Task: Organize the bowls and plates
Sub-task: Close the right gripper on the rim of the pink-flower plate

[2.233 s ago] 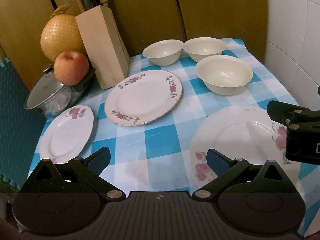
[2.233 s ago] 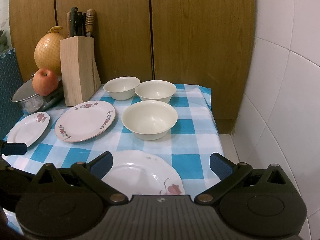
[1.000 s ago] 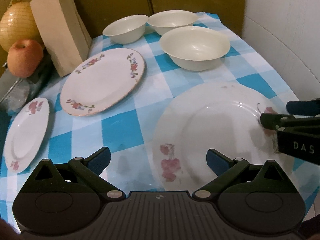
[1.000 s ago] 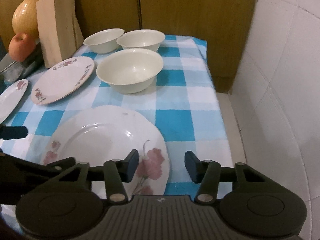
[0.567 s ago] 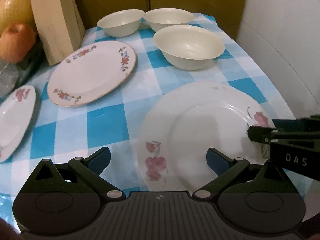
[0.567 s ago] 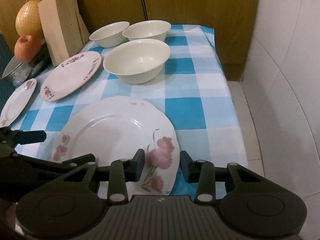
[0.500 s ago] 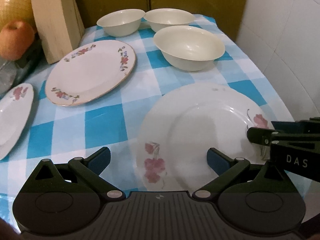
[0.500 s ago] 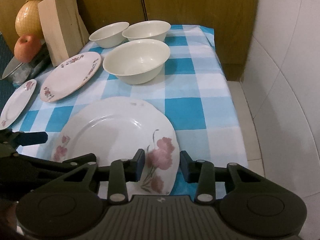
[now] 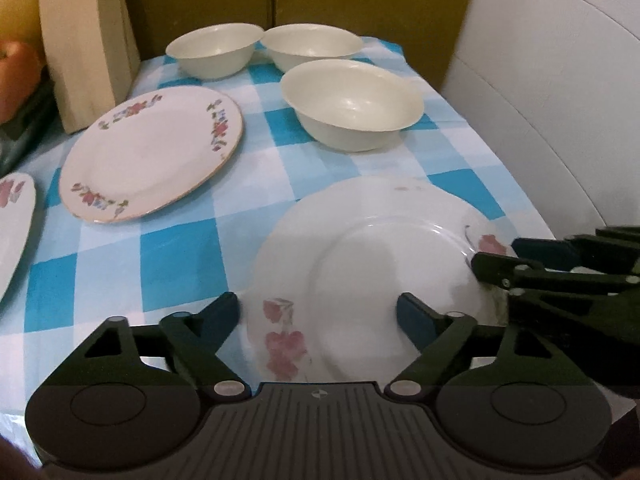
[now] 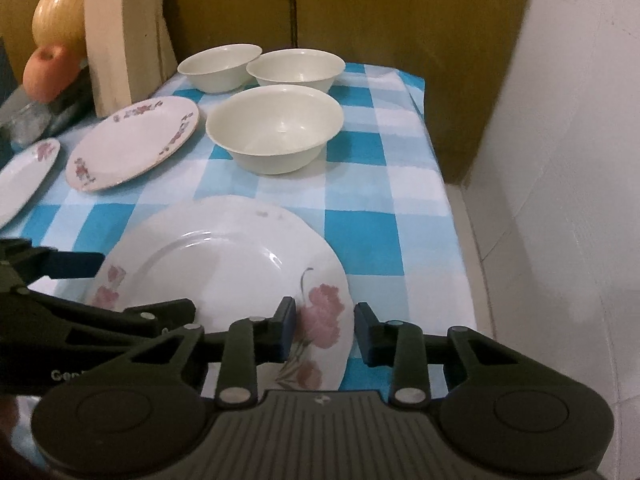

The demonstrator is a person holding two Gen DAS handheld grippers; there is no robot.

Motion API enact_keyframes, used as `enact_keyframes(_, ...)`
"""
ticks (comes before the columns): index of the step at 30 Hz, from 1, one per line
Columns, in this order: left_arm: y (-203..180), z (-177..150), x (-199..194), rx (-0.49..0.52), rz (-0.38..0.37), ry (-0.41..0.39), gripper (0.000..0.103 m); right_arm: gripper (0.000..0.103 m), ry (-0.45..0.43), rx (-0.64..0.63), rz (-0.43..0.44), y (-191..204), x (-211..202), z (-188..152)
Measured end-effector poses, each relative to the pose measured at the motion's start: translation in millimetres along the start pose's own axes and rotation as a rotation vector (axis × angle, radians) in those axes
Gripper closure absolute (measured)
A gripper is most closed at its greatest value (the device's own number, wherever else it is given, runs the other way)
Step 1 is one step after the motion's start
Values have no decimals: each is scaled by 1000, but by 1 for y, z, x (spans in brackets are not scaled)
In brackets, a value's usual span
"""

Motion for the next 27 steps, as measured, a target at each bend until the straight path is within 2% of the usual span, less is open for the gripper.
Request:
enact_keyframes(9,-1,-1,-3,10,9,-22,16,78,-19,-79,-17,5,-2,0)
enact_keyframes(19,8,-11,-4,-30,24,6,1,78,-33,-123,-23,8,-3,-1)
enact_keyframes(27,9,-13,-6,-35,32,-11,0,77,-37,-120,-20,10,-3,-2)
Point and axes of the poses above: each gripper's, at about its wrist camera, not at the fingertips, and x roughly the way its jaws point, y to its left, z to its top, the point moved 10 cm from there along x, roughly the way its jaws point, and after that the axes turned 12 degrees about -y, right-handed, at the moved point
